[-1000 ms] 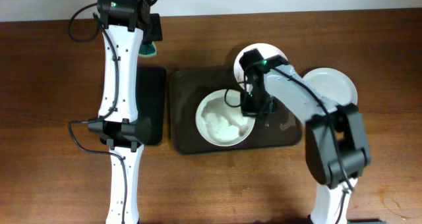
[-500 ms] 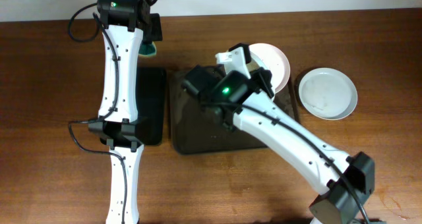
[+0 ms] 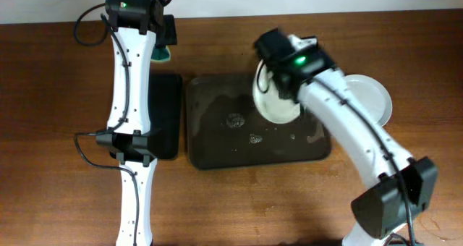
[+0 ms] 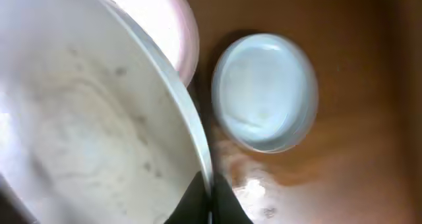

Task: Clean dirty plates on tray and stack at the side
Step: 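Carry the front plate right with the right gripper and stack it on the cleaned plate, then grasp the rim of the pink plate with the right gripper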

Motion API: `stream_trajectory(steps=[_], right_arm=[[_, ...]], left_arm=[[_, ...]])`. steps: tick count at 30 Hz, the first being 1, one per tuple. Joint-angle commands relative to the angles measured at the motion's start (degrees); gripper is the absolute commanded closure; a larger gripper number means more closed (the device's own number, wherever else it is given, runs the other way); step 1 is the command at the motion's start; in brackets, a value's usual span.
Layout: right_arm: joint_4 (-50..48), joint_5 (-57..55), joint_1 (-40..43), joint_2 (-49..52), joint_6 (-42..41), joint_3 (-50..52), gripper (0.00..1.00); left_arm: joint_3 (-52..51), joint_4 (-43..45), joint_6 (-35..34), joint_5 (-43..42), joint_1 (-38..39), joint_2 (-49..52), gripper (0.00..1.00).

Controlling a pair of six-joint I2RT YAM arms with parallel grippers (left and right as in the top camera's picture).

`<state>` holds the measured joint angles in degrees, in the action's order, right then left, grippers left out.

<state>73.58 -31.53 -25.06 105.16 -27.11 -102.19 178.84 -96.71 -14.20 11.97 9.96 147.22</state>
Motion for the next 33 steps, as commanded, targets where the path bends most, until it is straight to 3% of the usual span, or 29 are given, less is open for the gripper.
stream_trajectory(steps=[1,7,12,16,18,19,23,26,27,33], right_arm=[[-2.7,24.0,12.1,-0.9,12.2,-1.1,0.96],[-5.0,31.1,41.4,0.2,14.7,0.0,0.96],[-10.5,31.1,50.7,4.4,14.7,4.1,0.96],[-13.0,30.9,49.6,8.9,14.7,6.2,0.95],[-13.0,33.0,48.8,9.9,14.7,6.3,0.56],[-12.6,37.2,48.4,9.7,14.7,4.9,0.50],[-10.5,46.1,42.5,9.6,14.9,-1.4,0.49],[-13.1,45.0,35.3,9.7,14.3,0.3,0.49],[-15.2,41.5,32.2,10.0,10.4,1.7,0.49],[-17.9,37.0,25.1,18.3,6.9,2.7,0.52]], left_arm=[[0.8,0.0,1.0,-0.2,-0.9,-1.1,1.00],[0.8,0.0,1.0,-0.2,-1.0,-1.1,1.00],[0.8,0.0,1.0,-0.2,-1.0,-1.1,1.00],[0.8,0.0,1.0,-0.2,-1.0,-1.1,1.00],[0.8,0.0,1.0,-0.2,-1.0,-1.1,1.00],[0.8,0.0,1.0,-0.2,-1.0,-1.1,1.00],[0.8,0.0,1.0,-0.2,-1.0,-1.1,1.00],[0.8,0.0,1.0,-0.2,-1.0,-1.1,1.00],[0.8,0.0,1.0,-0.2,-1.0,-1.1,1.00],[0.8,0.0,1.0,-0.2,-1.0,-1.1,1.00]])
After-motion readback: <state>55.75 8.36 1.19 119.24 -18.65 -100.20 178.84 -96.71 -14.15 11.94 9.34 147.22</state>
